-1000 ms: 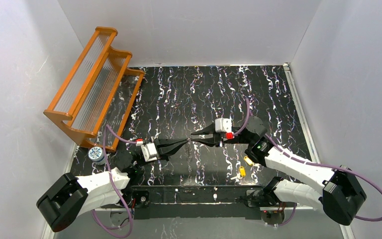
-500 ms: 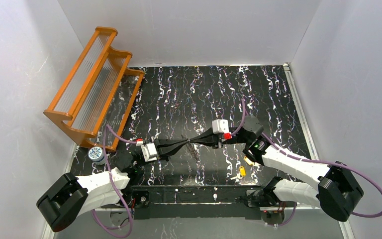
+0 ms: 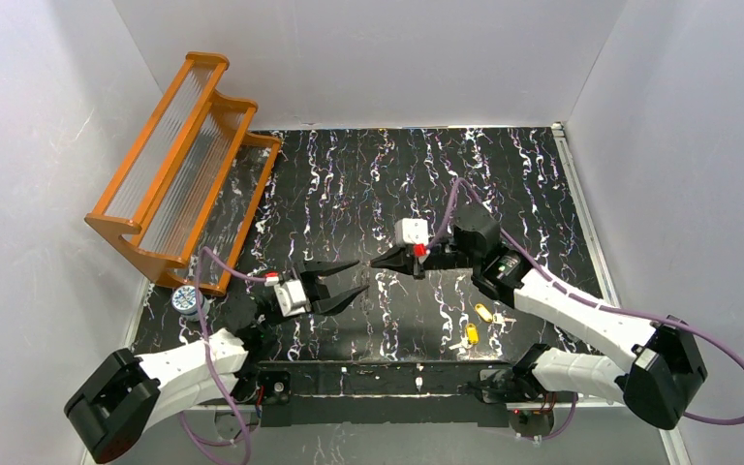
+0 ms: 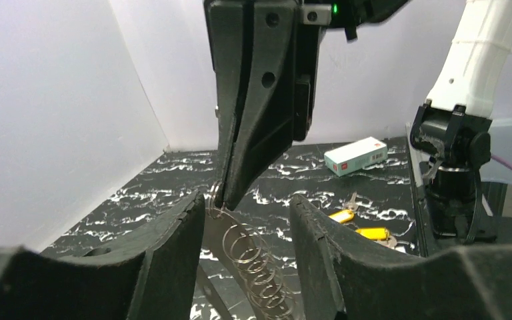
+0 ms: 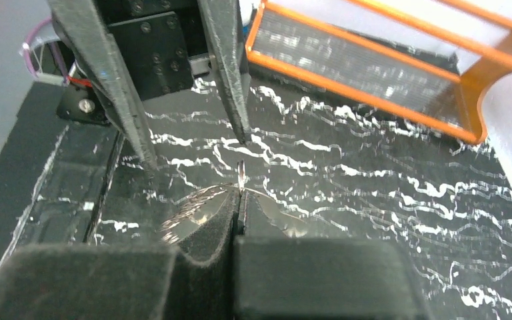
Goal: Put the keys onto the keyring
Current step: Adjust the keyring.
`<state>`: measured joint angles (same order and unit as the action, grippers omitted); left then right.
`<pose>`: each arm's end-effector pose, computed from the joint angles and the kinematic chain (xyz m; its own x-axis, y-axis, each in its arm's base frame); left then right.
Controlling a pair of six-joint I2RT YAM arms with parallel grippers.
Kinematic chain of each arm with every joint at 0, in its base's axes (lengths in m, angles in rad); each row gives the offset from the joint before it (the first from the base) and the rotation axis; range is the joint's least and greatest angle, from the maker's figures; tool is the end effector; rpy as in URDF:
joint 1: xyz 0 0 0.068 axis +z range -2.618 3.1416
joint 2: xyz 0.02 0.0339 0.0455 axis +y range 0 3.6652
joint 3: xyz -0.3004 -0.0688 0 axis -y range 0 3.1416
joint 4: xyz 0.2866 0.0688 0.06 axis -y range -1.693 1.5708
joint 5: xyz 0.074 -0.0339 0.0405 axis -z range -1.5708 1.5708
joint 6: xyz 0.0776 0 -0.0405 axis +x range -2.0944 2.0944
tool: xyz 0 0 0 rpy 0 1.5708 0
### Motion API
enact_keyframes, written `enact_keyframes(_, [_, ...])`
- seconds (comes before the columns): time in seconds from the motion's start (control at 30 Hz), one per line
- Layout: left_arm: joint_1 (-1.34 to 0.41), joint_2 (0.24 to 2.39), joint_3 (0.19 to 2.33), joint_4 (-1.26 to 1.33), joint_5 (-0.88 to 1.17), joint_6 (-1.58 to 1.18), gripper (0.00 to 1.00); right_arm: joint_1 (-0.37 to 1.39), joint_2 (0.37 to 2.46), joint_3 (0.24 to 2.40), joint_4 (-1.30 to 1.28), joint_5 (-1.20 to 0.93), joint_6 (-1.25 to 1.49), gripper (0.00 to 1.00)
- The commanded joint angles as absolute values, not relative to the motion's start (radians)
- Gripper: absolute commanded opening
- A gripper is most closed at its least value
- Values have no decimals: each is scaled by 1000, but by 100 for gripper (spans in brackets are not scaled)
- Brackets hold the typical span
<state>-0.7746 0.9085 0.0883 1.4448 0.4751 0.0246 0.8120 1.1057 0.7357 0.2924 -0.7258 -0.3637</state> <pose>0.1114 -0.1587 0.2654 0.4396 -0.3996 -0.8044 0.8766 0.3860 0.2874 0.1730 0.2574 0.3241 0.3052 -0.0648 -0.9501 -0.9518 0.0122 -0.3066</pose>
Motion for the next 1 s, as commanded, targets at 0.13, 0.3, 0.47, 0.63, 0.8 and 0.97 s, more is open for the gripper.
enact_keyframes(0.13, [-776, 859, 219, 989, 466, 199, 49, 813, 1198, 952, -213, -626, -577, 1])
enact_keyframes(0.3, [-777, 876, 384, 559, 422, 399, 48, 813, 1278, 1042, -375, -566, -644, 1])
enact_keyframes(0.47, [-776, 910, 429, 463, 416, 454, 44, 816, 1313, 1063, -395, -569, -646, 1])
enact_keyframes(0.63, [-777, 966, 446, 484, 478, 454, 34, 818, 1325, 1065, -384, -588, -642, 1])
enact_keyframes(0.8, [-776, 1007, 447, 526, 535, 440, 32, 821, 1329, 1064, -373, -601, -638, 1])
enact_keyframes(0.97, [-776, 1031, 443, 568, 550, 414, 29, 823, 1329, 1060, -363, -614, -636, 1])
